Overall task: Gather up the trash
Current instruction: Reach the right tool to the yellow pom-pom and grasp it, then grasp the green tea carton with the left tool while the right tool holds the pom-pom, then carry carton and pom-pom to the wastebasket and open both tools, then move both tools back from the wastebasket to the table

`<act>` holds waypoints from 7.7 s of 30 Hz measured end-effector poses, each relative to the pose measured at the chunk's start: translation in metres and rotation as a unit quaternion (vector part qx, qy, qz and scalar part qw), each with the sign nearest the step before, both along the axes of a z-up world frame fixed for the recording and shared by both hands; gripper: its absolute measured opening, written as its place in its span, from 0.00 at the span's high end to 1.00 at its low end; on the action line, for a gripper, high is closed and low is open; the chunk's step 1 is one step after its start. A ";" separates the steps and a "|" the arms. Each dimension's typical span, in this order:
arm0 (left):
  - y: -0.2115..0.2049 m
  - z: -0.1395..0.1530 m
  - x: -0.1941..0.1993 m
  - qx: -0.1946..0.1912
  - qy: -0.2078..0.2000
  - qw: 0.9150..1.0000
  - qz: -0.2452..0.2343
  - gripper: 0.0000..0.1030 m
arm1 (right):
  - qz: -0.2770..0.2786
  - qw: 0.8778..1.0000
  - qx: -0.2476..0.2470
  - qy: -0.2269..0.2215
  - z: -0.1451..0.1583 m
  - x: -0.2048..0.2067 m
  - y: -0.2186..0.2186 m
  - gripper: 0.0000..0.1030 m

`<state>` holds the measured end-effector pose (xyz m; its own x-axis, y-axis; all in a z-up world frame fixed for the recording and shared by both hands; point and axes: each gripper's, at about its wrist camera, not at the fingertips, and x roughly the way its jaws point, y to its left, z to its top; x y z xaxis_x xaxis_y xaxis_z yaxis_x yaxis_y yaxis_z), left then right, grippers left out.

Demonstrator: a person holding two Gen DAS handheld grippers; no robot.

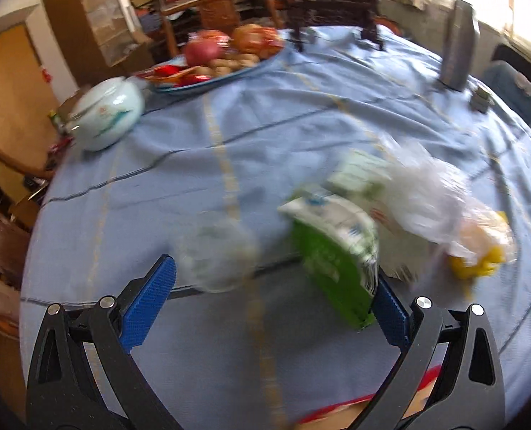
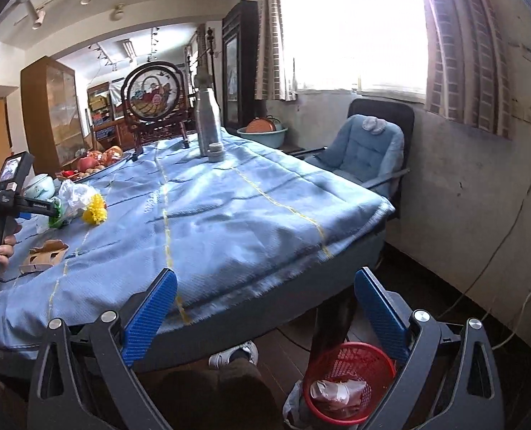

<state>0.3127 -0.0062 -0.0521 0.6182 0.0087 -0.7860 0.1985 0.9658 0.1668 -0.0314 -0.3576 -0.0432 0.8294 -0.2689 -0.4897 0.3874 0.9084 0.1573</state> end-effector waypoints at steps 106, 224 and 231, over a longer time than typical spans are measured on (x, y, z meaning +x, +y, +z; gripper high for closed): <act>-0.021 0.012 -0.039 -0.050 -0.051 0.988 -0.139 0.06 | 0.229 0.953 0.181 0.083 -0.003 0.217 0.098 0.86; -0.243 0.016 -0.255 -0.089 -0.045 0.931 -0.350 0.07 | -0.136 0.984 0.100 -0.051 -0.025 -0.101 -0.091 0.06; -0.167 0.031 -0.195 -0.041 -0.089 0.963 -0.250 0.07 | -0.096 0.990 0.093 -0.036 -0.015 -0.076 -0.066 0.06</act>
